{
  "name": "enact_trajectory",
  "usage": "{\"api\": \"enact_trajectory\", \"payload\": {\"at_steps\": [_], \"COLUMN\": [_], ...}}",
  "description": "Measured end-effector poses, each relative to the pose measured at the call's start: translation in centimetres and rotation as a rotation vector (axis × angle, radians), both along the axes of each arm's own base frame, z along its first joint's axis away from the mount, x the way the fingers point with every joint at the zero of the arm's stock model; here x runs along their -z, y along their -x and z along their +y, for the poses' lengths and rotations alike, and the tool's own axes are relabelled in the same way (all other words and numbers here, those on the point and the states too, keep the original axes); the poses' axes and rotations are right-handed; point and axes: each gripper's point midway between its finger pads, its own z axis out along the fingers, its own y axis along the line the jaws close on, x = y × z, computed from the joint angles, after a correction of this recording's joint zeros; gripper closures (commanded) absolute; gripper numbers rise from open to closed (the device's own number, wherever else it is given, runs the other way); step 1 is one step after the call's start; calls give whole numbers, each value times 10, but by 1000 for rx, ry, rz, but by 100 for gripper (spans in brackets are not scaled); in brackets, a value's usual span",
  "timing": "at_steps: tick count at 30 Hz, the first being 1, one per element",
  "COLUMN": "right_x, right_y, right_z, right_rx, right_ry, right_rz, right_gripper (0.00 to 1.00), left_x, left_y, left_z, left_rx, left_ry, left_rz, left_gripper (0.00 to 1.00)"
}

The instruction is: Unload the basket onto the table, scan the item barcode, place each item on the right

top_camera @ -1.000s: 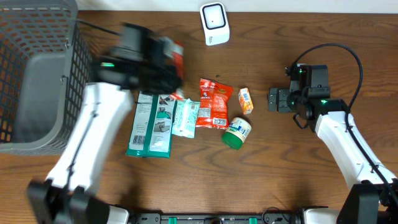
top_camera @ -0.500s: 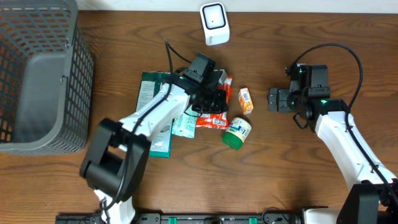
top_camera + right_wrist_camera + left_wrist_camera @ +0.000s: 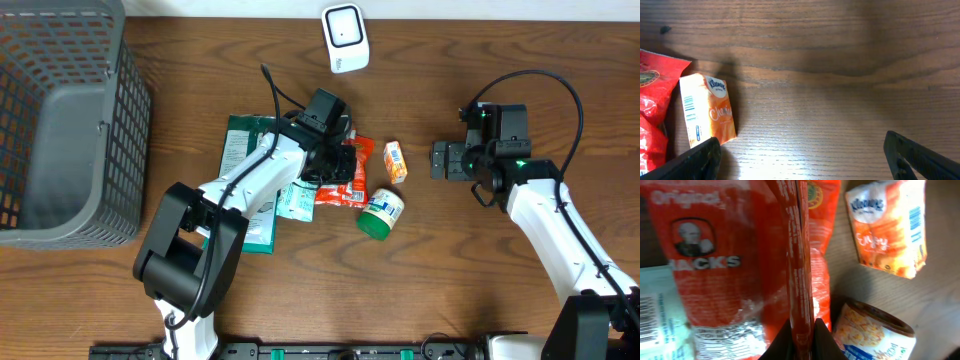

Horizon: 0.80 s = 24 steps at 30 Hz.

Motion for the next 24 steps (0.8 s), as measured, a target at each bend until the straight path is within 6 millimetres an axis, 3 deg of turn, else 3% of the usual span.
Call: {"api": "enact_trajectory", "payload": {"at_steps": [2,4,7,11,14,19,24], "right_x": [0,0,0,0,0,0,0], "right_y": [0,0,0,0,0,0,0], "right_z": [0,0,0,0,0,0,0], "right_rx": [0,0,0,0,0,0,0], "right_ry": [0,0,0,0,0,0,0], "right_rz": [0,0,0,0,0,0,0], "right_gripper": [1,1,1,1,1,1,1], "left_x": [1,1,2,3,3,0,-27], "left_y": [-1,-2,-2,-1,-1,-5,-15], "left_z": [2,3,4,5,6,11,22], "left_rx": [-7,-17,-27,-30,-33,-47,-83], "left_ry": [-9,-16,-24,-30,-32,-29,-36], "left_rz": [-3,-4,0,4,4,0,-73], "left_gripper": [87,69,62,43,37,35,34]}}
